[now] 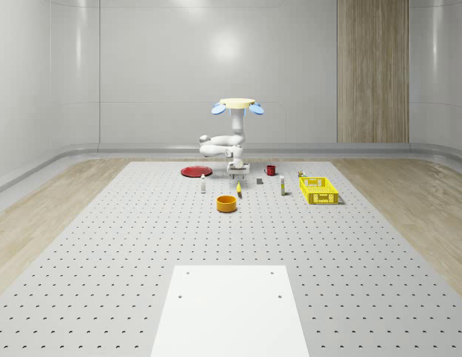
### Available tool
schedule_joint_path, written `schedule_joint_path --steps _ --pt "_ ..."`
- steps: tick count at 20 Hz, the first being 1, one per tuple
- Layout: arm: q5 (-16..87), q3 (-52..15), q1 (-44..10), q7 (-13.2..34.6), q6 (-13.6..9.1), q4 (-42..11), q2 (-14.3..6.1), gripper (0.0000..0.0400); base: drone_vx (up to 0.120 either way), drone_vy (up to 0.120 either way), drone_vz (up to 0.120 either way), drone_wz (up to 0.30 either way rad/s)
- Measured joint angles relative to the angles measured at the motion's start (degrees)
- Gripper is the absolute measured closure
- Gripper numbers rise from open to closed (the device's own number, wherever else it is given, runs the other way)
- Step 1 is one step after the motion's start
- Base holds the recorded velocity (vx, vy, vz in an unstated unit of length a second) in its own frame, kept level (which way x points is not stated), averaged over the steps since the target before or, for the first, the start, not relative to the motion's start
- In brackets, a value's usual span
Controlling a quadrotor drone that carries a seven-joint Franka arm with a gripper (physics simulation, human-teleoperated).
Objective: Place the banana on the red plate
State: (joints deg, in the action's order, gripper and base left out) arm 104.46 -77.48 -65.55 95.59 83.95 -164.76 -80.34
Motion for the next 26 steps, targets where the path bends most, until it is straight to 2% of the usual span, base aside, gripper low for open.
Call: schedule_joint_path --steps 8,12,24,26 --pt "-0.50 -0.21 -0.28 0.24 1.09 0.06 -1.17 0.0000 0.120 0.000 0.000 0.000" --pt "-0.73 -0.31 -0.40 0.35 1.60 0.08 -1.71 0.0000 0.120 0.000 -0.110 0.000" --pt "-1.36 -0.56 -0.74 0.63 2.98 0.15 -3.19 0.0000 0.120 0.013 0.000 0.000" --pt "-1.45 -0.60 -0.79 0.67 3.19 0.16 -3.42 0.0000 0.000 0.000 0.000 0.000"
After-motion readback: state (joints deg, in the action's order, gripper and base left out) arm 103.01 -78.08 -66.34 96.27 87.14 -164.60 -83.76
